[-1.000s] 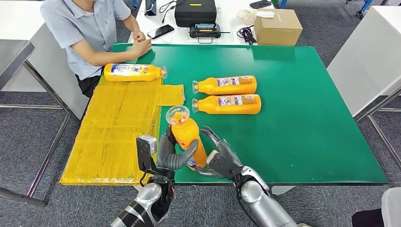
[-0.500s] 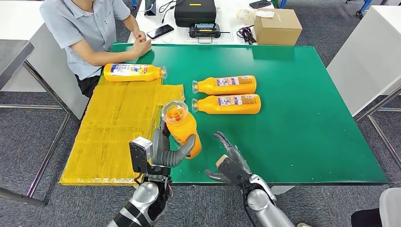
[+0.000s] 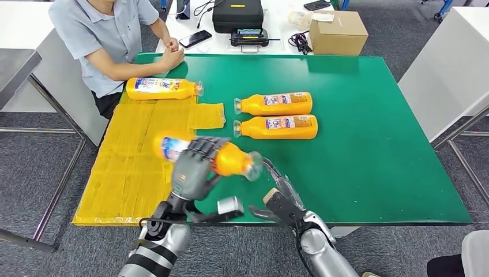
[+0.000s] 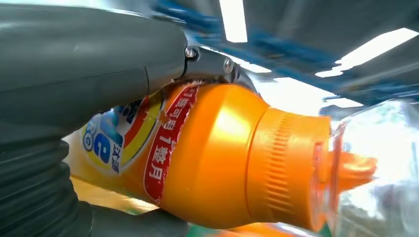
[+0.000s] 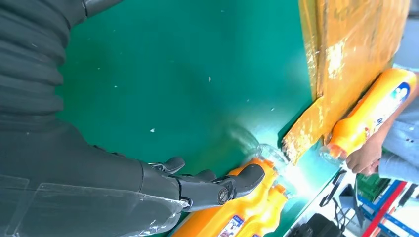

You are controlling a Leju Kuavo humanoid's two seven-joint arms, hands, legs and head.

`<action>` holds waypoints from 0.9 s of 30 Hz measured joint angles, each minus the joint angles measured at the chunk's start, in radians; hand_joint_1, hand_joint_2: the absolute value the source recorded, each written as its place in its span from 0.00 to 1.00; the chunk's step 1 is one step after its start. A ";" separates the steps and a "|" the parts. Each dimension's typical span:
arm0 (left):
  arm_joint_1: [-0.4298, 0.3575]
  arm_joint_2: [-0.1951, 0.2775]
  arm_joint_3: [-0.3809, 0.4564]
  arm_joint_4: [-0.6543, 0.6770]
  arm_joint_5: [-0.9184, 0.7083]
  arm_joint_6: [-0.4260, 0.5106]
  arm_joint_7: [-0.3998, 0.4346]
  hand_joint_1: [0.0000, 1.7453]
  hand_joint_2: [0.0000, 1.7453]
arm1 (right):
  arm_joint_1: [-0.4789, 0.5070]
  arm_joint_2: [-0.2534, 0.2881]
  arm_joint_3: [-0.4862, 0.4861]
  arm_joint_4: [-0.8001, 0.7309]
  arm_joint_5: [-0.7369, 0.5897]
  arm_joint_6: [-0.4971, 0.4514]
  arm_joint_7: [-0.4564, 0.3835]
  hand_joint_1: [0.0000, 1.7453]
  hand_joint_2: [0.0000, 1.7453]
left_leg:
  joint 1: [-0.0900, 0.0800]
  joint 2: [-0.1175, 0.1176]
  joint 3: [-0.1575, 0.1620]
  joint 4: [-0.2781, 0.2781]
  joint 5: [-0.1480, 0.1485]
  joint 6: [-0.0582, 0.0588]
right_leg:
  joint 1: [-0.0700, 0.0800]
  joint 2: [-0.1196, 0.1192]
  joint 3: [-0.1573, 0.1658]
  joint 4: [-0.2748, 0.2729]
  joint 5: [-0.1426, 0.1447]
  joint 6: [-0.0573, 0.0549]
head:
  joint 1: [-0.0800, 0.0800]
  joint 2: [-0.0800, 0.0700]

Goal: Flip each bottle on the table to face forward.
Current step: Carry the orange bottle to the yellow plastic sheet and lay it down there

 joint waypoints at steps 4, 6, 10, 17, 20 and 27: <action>-0.025 0.029 0.027 0.039 -0.103 0.001 0.104 1.00 1.00 | -0.002 0.004 -0.011 0.000 -0.002 0.009 -0.004 0.00 1.00 | 0.000 0.000 0.000 0.000 0.001 -0.001 | 0.000 0.000 0.000 0.001 0.000 0.000 | 0.000 0.000; -0.035 0.043 0.029 0.051 -0.119 0.001 0.131 1.00 1.00 | -0.002 0.004 -0.016 0.000 -0.005 0.011 -0.004 0.00 1.00 | 0.000 0.000 0.000 0.000 0.001 -0.001 | 0.000 0.000 0.000 0.001 0.000 0.000 | 0.000 0.000; -0.057 0.067 0.026 0.082 -0.149 0.001 0.186 1.00 1.00 | -0.001 0.005 -0.027 0.000 -0.008 0.013 -0.005 0.00 1.00 | 0.000 0.000 0.000 0.000 0.001 -0.001 | 0.000 0.000 0.000 0.001 0.000 0.000 | 0.000 0.000; -0.072 0.089 0.023 0.115 -0.159 0.001 0.201 1.00 1.00 | -0.001 0.005 -0.037 0.000 -0.009 0.014 -0.005 0.00 1.00 | 0.000 0.000 0.000 0.000 0.001 -0.001 | 0.000 0.000 0.000 0.001 0.000 0.000 | 0.000 0.000; -0.093 0.097 0.011 0.155 -0.175 0.001 0.242 1.00 1.00 | 0.000 0.005 -0.040 0.000 -0.009 0.019 -0.005 0.00 1.00 | 0.000 0.000 0.000 0.000 0.001 -0.001 | 0.000 0.000 -0.001 0.001 0.000 0.000 | 0.000 0.000; -0.201 0.137 -0.046 0.345 -0.113 -0.073 0.347 1.00 1.00 | 0.005 0.010 -0.057 0.000 -0.006 0.049 -0.005 0.00 1.00 | 0.000 0.000 0.000 0.000 0.001 0.000 | 0.000 0.000 0.000 0.001 0.000 0.000 | 0.000 0.000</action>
